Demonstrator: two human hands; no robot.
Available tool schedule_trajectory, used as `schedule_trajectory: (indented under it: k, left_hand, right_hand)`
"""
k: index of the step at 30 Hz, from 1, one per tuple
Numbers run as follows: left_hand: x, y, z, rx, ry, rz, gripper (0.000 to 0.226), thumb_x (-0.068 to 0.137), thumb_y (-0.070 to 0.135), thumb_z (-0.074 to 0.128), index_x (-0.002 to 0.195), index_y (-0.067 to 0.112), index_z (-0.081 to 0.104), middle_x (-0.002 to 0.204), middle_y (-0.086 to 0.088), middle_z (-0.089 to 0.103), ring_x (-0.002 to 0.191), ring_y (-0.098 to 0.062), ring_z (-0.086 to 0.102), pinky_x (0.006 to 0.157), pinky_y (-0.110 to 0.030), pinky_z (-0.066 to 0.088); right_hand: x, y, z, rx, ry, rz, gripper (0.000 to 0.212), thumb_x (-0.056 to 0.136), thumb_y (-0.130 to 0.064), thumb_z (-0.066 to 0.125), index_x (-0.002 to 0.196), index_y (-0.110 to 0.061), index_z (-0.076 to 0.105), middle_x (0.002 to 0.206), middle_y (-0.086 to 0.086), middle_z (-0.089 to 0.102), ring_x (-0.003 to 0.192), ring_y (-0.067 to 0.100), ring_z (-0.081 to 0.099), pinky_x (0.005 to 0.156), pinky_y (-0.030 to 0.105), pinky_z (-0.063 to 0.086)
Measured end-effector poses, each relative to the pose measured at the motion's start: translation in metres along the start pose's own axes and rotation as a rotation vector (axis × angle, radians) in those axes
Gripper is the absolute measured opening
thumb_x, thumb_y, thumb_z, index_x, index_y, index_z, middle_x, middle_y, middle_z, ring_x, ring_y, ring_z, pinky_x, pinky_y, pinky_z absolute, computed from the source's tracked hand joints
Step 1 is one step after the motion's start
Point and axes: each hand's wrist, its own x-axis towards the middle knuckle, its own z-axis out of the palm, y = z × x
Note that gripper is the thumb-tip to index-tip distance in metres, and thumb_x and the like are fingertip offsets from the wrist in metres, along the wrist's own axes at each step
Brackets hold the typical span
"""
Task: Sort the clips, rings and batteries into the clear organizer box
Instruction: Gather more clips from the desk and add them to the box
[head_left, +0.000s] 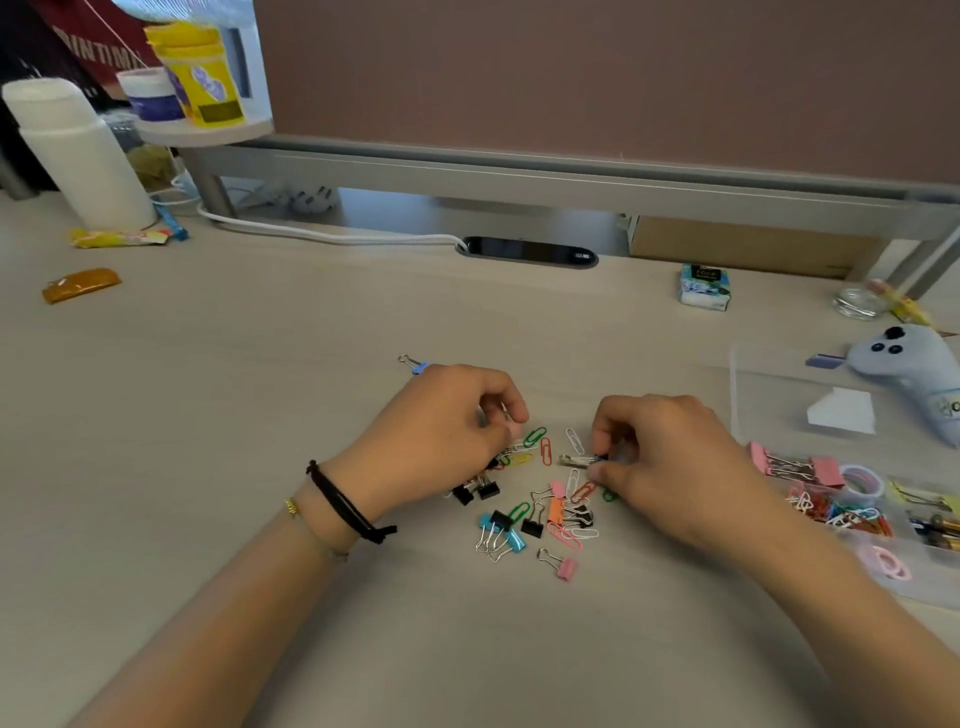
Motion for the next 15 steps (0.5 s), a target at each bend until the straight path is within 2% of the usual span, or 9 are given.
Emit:
schedule_trajectory:
  k: [5,7,10,15]
  left_hand:
    - [-0.012,-0.005,-0.003,-0.016,0.029,-0.007,0.010,0.089,0.024,0.068,0.090,0.032,0.072,0.067,0.024,0.062,0.053,0.000,0.053,0.053,-0.012,0.039]
    - [-0.017,-0.002,-0.001,-0.023,0.016,0.024,0.010,0.087,0.024,0.071,0.092,0.032,0.072,0.073,0.022,0.065,0.055,-0.001,0.054,0.055,-0.014,0.041]
    - [-0.021,0.008,0.008,0.027,-0.088,0.109,0.016,0.081,0.035,0.078,0.096,0.035,0.072,0.084,0.015,0.067,0.065,0.000,0.055,0.064,-0.024,0.049]
    - [-0.022,0.017,0.023,0.116,-0.147,0.185,0.021,0.079,0.045,0.078,0.098,0.037,0.074,0.088,0.014,0.063,0.074,0.004,0.054,0.071,-0.023,0.047]
  right_hand:
    - [-0.005,-0.005,-0.007,0.276,0.050,0.041,0.022,0.072,-0.009,0.081,0.071,-0.023,0.064,0.063,-0.005,0.067,0.058,0.006,0.058,0.055,0.015,0.043]
    - [-0.005,-0.006,-0.007,0.342,0.045,0.050,0.022,0.076,-0.011,0.080,0.081,-0.027,0.066,0.065,-0.005,0.070,0.061,0.008,0.061,0.057,0.015,0.045]
    - [-0.006,-0.005,-0.007,0.349,0.071,0.048,0.028,0.083,-0.012,0.074,0.099,-0.034,0.072,0.070,-0.006,0.070,0.064,0.007,0.063,0.063,0.013,0.047]
    - [-0.011,-0.005,-0.012,0.364,0.108,0.052,0.018,0.084,-0.013,0.070,0.083,-0.031,0.076,0.066,-0.005,0.067,0.060,0.003,0.059,0.056,0.010,0.043]
